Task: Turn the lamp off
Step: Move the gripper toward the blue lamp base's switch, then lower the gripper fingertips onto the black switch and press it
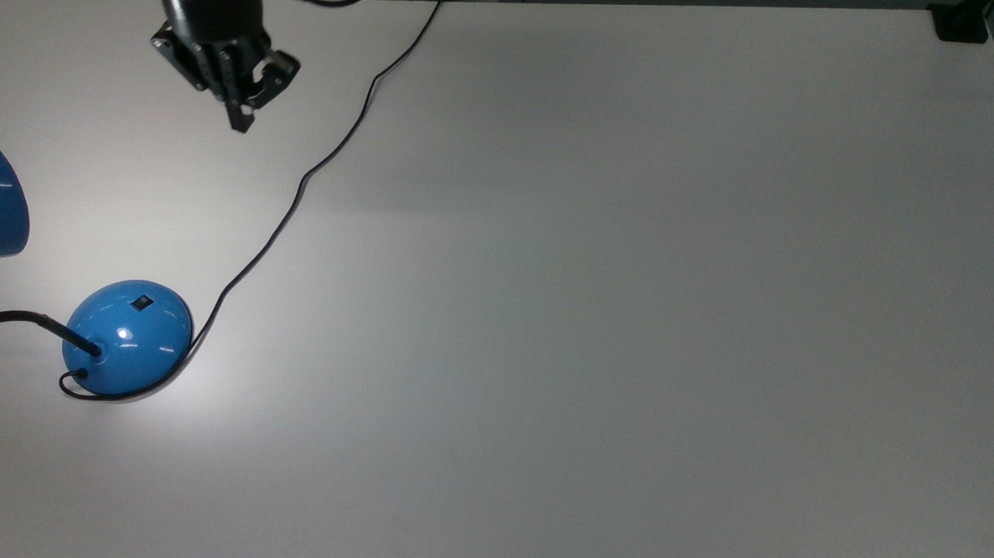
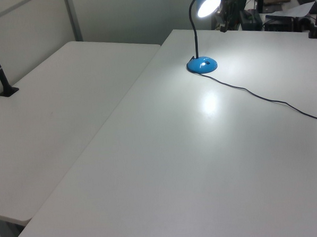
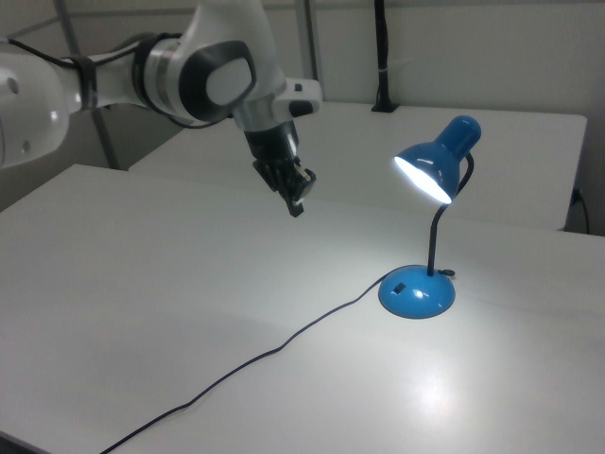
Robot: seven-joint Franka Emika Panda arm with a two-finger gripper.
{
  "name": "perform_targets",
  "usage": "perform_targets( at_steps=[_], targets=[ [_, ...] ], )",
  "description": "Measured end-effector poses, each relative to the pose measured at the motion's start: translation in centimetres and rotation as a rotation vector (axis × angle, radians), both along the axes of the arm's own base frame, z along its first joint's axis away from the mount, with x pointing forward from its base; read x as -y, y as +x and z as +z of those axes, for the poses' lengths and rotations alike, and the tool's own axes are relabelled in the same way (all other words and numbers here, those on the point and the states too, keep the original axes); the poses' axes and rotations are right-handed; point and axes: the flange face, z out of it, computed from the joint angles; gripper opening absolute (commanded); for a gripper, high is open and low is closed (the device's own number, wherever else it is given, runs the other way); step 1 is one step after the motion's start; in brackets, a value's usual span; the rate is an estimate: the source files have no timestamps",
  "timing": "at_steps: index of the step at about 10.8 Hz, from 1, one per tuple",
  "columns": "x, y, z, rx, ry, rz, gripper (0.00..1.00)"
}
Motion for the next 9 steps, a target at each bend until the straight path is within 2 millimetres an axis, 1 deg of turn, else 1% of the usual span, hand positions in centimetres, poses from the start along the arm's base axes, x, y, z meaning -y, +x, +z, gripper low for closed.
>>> perform_targets(
  at_steps=[1,2,4,5,7,9],
  targets=[
    [2.2,0.7,-2.1,0.028,-0.002,-0.051,0.00],
    [3.9,1.4,-4.6,0.047,-0.003,-0.091,0.00],
    [6.0,3.0,-9.6,0.090,-0.006,-0.144,0.00],
    [6.9,3.7,-11.3,0.124,-0.008,-0.174,0.00],
    [8.3,4.5,-14.0,0.173,-0.010,-0.220,0.00],
    [8.7,5.2,-16.2,0.206,-0.007,-0.254,0.00]
  ],
)
